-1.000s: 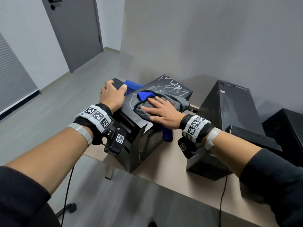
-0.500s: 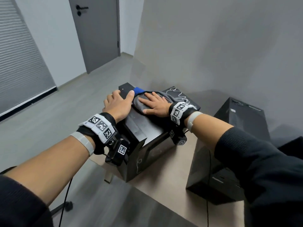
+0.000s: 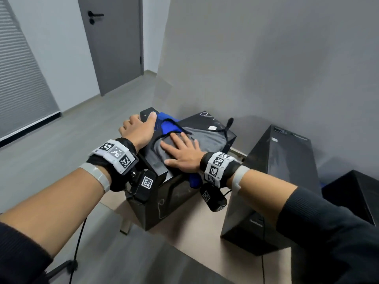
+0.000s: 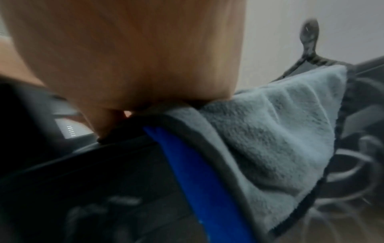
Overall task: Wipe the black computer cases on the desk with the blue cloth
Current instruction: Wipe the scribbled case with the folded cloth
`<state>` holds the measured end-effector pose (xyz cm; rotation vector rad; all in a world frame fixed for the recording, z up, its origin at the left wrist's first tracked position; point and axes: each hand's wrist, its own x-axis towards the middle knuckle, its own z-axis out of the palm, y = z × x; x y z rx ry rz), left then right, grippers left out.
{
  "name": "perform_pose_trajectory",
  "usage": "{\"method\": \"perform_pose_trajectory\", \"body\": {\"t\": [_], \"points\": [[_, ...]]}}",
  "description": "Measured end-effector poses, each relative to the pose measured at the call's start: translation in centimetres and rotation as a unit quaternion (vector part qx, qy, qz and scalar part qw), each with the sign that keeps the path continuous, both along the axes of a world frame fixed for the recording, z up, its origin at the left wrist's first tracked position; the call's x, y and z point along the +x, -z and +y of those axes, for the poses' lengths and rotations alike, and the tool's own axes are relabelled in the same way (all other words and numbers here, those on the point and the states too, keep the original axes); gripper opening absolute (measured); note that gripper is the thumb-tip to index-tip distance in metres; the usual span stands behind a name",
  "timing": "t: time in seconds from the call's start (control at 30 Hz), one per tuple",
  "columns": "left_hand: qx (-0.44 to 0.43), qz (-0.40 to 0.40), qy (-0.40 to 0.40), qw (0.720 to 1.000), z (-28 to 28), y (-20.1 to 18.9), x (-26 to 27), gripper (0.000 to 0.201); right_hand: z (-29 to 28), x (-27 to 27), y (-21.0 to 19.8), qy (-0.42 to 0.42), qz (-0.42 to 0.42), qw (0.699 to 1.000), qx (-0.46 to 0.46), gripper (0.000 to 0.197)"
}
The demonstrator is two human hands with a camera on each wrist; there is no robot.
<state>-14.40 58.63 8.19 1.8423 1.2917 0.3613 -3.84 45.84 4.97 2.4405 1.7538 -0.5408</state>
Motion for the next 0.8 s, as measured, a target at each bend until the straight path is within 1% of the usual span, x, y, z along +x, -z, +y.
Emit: {"method": "perform_pose_trajectory", "body": {"t": [0.07, 0.1, 0.23, 0.3, 0.37, 0.47, 0.53, 0.57, 0.6, 0.67, 0.73, 0.8], "points": [[-0.016, -0.007, 0.007, 1.000, 0.3, -0.2, -0.1, 0.077, -0.3, -2.2, -0.2, -0.071, -0.001, 0.997, 0.002, 0.061], [-0.023, -0.009, 0.012, 1.000, 0.4, -0.1, -0.2, 0.078, -0.8, -2.4, -0.5, -0.094, 0.010, 0.996, 0.007, 0.061], [-0.032, 0.001, 0.036, 0.999, 1.0, 0.1, -0.5, 0.081, -3.8, -0.4, -0.8, -0.139, 0.062, 0.988, 0.008, 0.054], [-0.034, -0.001, 0.044, 0.998, 1.0, 0.2, -0.7, 0.080, -3.6, 0.2, -0.8, -0.139, 0.063, 0.988, -0.006, 0.053], [-0.040, -0.012, 0.041, 0.998, 0.8, 0.2, -0.8, 0.079, -1.1, -0.1, -1.0, -0.125, 0.055, 0.991, -0.016, 0.052], [-0.038, -0.022, 0.029, 0.999, 0.7, 0.2, -1.1, 0.077, 3.3, -0.8, -0.9, -0.110, 0.022, 0.994, -0.015, 0.054], [-0.026, -0.020, 0.031, 0.999, 0.6, 0.2, -1.2, 0.075, 4.4, 0.2, -0.6, -0.104, 0.021, 0.994, -0.010, 0.055], [-0.024, -0.018, 0.035, 0.999, 0.5, 0.2, -1.3, 0.075, 4.3, 1.5, -0.4, -0.088, 0.026, 0.996, -0.002, 0.055], [-0.025, -0.021, 0.038, 0.999, 0.3, 0.1, -1.4, 0.074, 3.9, 3.1, -0.3, -0.054, 0.027, 0.998, 0.009, 0.057], [-0.030, -0.032, 0.037, 0.998, 0.0, -0.1, -1.5, 0.073, 2.2, 7.0, 0.0, 0.046, 0.004, 0.999, 0.025, 0.060], [-0.020, -0.040, 0.029, 0.999, -0.1, -0.2, -1.6, 0.073, 0.0, 10.0, 0.3, 0.143, -0.020, 0.989, 0.030, 0.061], [-0.009, -0.039, 0.025, 0.999, -0.2, 0.1, -1.5, 0.074, -1.9, 11.1, 0.7, 0.229, -0.030, 0.972, 0.043, 0.062]]}}
